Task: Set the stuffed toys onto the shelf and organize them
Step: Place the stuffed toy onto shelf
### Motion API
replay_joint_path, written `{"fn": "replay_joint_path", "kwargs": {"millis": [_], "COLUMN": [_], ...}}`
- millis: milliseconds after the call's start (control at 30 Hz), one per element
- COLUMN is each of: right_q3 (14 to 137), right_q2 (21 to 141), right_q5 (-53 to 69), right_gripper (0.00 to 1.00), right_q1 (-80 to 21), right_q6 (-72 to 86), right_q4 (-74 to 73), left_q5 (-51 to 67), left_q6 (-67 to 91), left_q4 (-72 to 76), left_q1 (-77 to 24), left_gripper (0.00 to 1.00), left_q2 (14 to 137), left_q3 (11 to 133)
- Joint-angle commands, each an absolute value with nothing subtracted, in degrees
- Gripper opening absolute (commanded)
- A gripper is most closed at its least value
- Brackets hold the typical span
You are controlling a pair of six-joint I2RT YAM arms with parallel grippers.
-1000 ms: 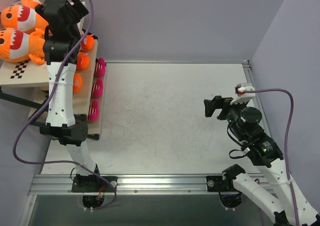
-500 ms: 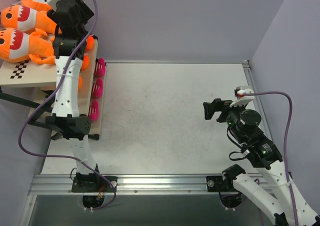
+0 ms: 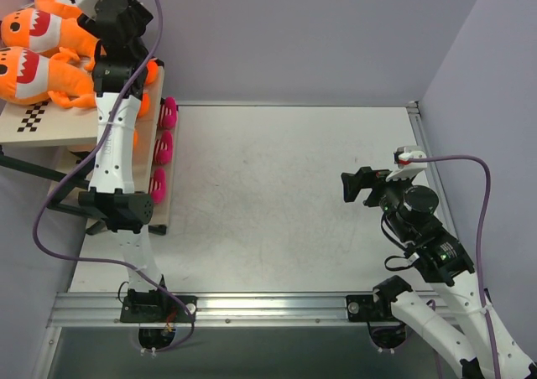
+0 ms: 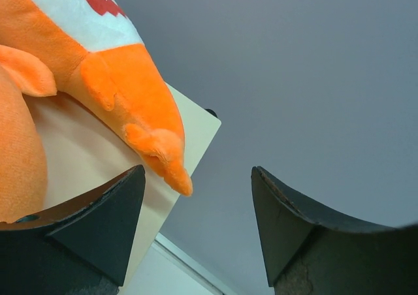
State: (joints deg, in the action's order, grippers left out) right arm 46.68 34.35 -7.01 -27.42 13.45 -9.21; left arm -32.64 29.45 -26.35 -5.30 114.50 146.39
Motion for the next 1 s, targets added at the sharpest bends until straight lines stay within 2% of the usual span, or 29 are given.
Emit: {"fn": "replay_joint_path", "kwargs": {"millis": [0, 200, 800, 967], "right_q3": [46.4, 46.3, 46.9, 46.8], "right_q2": [34.0, 34.1, 35.3, 36.5], "right_q5": [-7.5, -7.8, -10.4, -10.4], "right_gripper": [0.99, 0.99, 0.99, 0.99], "right_q1": [-27.4, -27.4, -27.6, -27.8], "right_q6": [13.8, 13.8, 13.1, 13.1], "right_q4": [-6.9, -6.7, -7.9, -8.1], "left_q5": [-34.4, -35.6, -39.9, -40.7], "left_q6": [30.3, 28.9, 28.7, 28.8], "left_q4": [-24.2, -23.4, -17.3, -14.7], "left_q1": [-5.4, -5.5, -5.6, -5.5], "left_gripper": [0.74, 0.74, 0.52, 0.43], "left_q2": [115.4, 115.8, 118.9, 118.0], "left_q3": [146.9, 145.6, 144.2, 142.3]}}
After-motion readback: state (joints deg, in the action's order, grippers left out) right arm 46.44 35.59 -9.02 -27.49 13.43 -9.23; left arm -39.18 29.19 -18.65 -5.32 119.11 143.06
